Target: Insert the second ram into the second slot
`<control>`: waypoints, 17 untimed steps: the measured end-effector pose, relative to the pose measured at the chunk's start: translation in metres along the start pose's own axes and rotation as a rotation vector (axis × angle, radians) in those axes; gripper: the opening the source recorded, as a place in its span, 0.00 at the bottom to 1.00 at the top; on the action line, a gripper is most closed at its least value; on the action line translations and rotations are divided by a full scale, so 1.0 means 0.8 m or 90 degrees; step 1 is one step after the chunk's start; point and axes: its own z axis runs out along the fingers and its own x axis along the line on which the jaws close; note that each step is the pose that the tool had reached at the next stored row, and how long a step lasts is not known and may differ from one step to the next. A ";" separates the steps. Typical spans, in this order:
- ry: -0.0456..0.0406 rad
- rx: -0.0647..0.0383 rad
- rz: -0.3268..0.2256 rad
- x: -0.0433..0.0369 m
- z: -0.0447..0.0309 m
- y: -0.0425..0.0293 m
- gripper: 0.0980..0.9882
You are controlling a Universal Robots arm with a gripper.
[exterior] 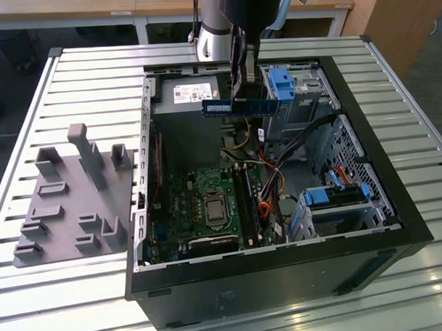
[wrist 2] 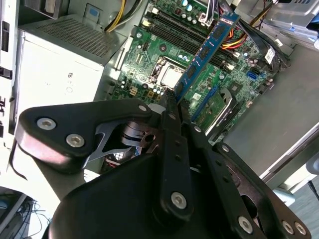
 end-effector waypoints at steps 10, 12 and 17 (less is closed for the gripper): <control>-0.0004 0.000 0.009 0.000 0.0000 0.0000 0.04; -0.0004 0.000 0.011 0.000 0.0000 0.0000 0.04; -0.0006 0.000 0.015 0.000 0.0000 0.0000 0.04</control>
